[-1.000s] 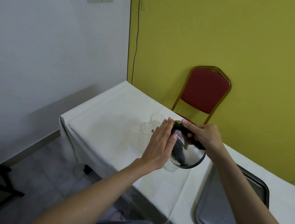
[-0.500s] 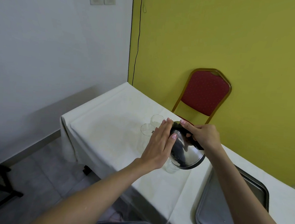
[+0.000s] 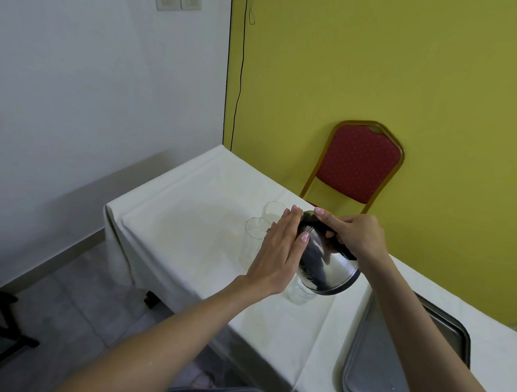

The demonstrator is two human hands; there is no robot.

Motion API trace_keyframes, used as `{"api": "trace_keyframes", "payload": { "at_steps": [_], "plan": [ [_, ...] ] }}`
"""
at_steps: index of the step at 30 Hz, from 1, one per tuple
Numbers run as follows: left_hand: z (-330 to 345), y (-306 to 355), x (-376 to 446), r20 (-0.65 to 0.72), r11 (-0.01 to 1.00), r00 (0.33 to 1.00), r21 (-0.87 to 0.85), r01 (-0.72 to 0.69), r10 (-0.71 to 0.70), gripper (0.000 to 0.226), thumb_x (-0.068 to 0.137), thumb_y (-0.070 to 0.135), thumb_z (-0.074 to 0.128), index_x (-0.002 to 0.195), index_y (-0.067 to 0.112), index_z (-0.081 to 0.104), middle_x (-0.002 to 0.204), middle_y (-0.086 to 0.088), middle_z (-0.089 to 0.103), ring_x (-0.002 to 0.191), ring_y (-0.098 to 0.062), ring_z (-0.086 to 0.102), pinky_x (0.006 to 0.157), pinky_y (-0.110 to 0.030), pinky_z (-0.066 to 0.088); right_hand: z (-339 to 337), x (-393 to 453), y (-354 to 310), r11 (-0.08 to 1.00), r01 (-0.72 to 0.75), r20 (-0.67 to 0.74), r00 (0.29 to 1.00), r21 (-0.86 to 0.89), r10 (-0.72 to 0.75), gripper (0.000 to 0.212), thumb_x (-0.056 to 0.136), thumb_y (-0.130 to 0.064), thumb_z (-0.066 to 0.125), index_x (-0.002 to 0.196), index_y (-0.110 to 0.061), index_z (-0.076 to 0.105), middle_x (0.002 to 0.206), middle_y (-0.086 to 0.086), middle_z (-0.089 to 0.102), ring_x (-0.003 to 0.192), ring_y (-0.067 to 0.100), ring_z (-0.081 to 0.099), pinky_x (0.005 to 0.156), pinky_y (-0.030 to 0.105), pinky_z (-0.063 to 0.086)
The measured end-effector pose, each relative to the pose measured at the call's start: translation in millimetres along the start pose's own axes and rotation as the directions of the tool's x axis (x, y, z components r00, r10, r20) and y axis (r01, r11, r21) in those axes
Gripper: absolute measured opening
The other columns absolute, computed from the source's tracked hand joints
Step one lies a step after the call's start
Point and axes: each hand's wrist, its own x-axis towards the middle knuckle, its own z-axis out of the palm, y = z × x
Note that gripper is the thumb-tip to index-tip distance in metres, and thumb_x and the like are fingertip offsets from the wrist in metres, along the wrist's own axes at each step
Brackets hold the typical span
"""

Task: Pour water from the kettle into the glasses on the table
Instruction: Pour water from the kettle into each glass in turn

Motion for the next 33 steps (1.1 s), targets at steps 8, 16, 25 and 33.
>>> {"api": "trace_keyframes", "payload": {
  "at_steps": [8,16,25,33],
  "plan": [
    [-0.7,3.3,-1.2,0.001,1.000,1.000,0.000,0.006,-0.006,0.060,0.102,0.047,0.016,0.155,0.021,0.004,0.163,0.010,0.000,0.147,0.002,-0.008,0.122,-0.032,-0.002,0.3,0.9,-0.8,1.000,0.012,0.002,1.000,0.000,-0.012,0.064,0.061,-0.074,0.076,0.054,-0.011,0.073,0.031,-0.010,0.052,0.035,0.008,0.042,0.042,0.024,0.034],
    [-2.4,6.7,-2.2,0.009,1.000,1.000,-0.014,0.017,-0.017,0.061,0.101,0.049,0.016,0.155,0.023,0.003,0.163,0.012,-0.001,0.142,0.009,-0.011,0.120,-0.026,-0.004,-0.9,-0.1,-1.8,0.999,0.032,-0.007,0.999,-0.011,-0.032,0.063,0.065,-0.073,0.076,0.054,-0.012,0.073,0.030,-0.011,0.048,0.043,0.014,0.043,0.046,0.027,0.033],
    [-2.8,7.8,-2.5,0.004,1.000,1.000,-0.018,0.022,-0.022,0.061,0.102,0.047,0.016,0.155,0.020,0.004,0.163,0.010,0.002,0.144,0.007,-0.009,0.120,-0.024,-0.003,-2.1,-3.0,-3.8,0.999,0.050,-0.007,0.999,-0.007,-0.050,0.060,0.065,-0.073,0.076,0.054,-0.014,0.074,0.033,-0.012,0.055,0.045,0.015,0.049,0.048,0.030,0.037],
    [-3.3,8.9,-0.9,0.002,1.000,1.000,-0.012,0.014,-0.014,0.060,0.102,0.047,0.017,0.155,0.021,0.004,0.163,0.010,0.002,0.140,0.012,-0.011,0.118,-0.022,-0.004,-4.9,-6.3,-8.7,0.998,0.063,0.005,0.998,-0.017,-0.063,0.058,0.066,-0.072,0.077,0.052,-0.016,0.071,0.035,-0.008,0.059,0.061,0.031,0.068,0.049,0.031,0.040]
  ]
}}
